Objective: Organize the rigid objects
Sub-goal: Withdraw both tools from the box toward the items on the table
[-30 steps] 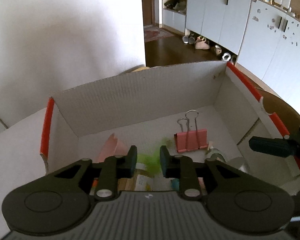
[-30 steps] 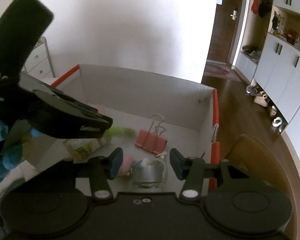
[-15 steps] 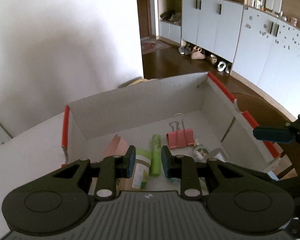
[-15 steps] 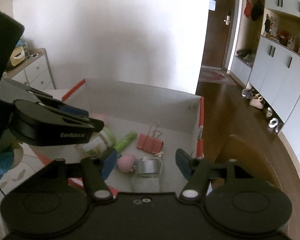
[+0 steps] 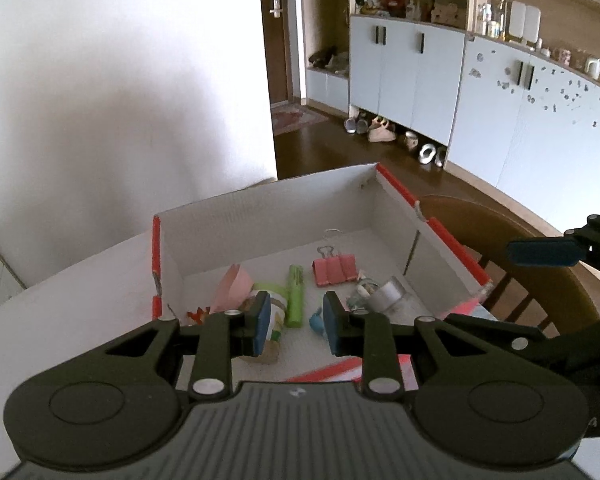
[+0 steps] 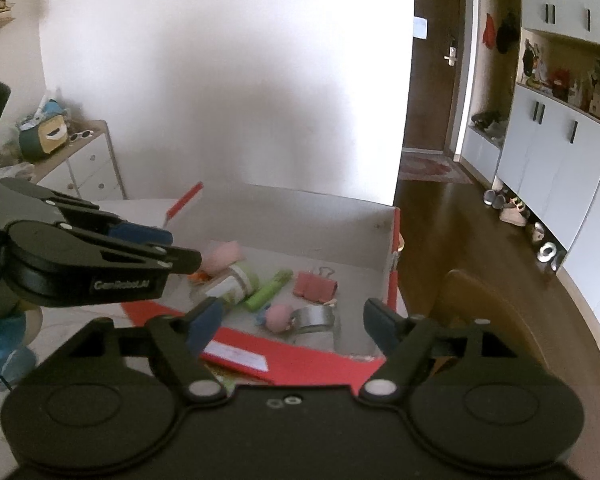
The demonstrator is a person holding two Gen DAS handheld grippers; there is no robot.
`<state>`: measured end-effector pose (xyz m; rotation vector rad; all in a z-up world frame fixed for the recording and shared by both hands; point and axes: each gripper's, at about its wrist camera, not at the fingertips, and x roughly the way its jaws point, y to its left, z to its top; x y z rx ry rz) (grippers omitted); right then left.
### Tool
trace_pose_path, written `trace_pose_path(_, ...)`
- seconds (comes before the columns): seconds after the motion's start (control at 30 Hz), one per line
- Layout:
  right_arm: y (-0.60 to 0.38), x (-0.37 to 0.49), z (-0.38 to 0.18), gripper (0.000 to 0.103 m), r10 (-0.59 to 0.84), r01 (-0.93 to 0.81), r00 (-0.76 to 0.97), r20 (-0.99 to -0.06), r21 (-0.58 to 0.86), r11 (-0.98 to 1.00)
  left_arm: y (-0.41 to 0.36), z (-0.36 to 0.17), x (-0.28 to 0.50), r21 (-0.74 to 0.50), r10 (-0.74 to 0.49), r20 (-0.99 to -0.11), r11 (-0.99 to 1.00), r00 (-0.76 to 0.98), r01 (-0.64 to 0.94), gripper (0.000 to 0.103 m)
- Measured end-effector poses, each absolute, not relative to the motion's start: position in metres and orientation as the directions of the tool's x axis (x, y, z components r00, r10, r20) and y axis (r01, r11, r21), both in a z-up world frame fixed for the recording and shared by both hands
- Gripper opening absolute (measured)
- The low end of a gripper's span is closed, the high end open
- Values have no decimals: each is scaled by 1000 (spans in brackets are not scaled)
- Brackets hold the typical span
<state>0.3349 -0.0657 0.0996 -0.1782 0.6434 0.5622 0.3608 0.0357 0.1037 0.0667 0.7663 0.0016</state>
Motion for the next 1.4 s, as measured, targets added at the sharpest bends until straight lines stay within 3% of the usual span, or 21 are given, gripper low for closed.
trace_pose_path(0.1,-64,321,103,82,449,-557,658,-605,11,830,36,108,343,62,18,-678,998,735,33,31)
trace_pose_path(0.17,-64,312,104,84,456,-564,659,-598,10,826,35,110,332,66,15,-670,997,742,39,49)
trace_pose_path(0.2,-65,308,105,84,462,-568,656,-596,13,823,35,111,327,67,13,-669,997,744,43,69)
trace_pose_path(0.23,-65,303,105,84,467,-573,654,-595,14,820,35,112,322,68,12,-664,997,747,45,74)
trace_pose_path(0.47,-67,276,102,90,490,-601,639,-593,13,799,38,116,283,57,-7,-621,997,783,55,74)
trace_pose_path(0.6,-68,261,96,98,507,-620,618,-601,25,784,41,107,264,46,-23,-616,997,788,64,81)
trace_pose_path(0.73,-69,248,86,101,515,-635,590,-621,36,771,43,95,245,35,-30,-612,997,790,64,82)
trace_pose_path(1.4,-63,224,24,100,476,-587,505,-720,118,801,48,2,176,36,-69,-635,992,769,118,82)
